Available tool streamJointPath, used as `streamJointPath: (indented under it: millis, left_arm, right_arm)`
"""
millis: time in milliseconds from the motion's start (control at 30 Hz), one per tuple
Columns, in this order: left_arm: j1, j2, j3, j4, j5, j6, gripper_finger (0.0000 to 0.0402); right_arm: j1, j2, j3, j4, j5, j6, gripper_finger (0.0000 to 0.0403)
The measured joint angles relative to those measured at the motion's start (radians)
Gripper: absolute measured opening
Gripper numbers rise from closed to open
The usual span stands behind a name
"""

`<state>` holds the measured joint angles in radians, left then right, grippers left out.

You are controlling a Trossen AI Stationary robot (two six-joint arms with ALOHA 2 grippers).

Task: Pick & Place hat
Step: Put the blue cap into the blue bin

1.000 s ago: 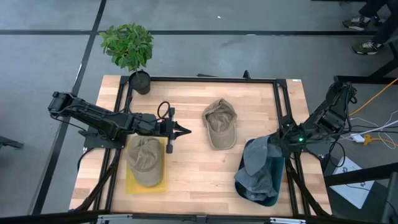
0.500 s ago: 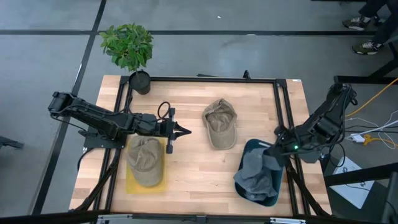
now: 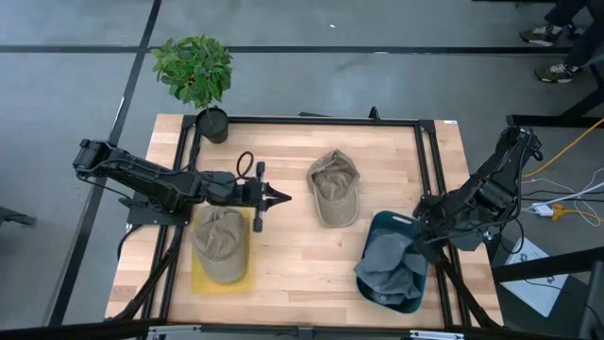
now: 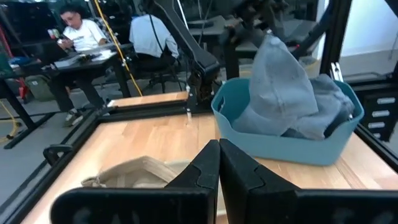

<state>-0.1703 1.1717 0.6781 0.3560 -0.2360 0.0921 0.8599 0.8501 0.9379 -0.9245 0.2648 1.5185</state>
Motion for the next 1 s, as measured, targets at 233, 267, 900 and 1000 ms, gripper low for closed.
streamJointPath:
  millis: [233, 267, 900, 1000]
  left_arm:
    - [0.0, 0.0, 0.0, 0.037, -0.008, 0.0, 0.0004]
    - [0.0, 0.0, 0.0, 0.037, -0.008, 0.0, 0.0006]
    - [0.0, 0.0, 0.0, 0.038, -0.04, 0.001, 0.0009]
    - [0.0, 0.0, 0.0, 0.038, -0.04, 0.012, 0.0005]
  right_arm:
    - [0.0, -0.001, 0.0, 0.04, -0.258, 0.016, 0.0199]
    - [0.0, -0.001, 0.0, 0.046, -0.289, 0.025, 0.0202]
    - [-0.12, 0.043, 0.15, -0.279, -0.295, -0.371, 0.0177]
    - [-0.133, 0.055, 0.159, -0.232, -0.247, -0.475, 0.0164]
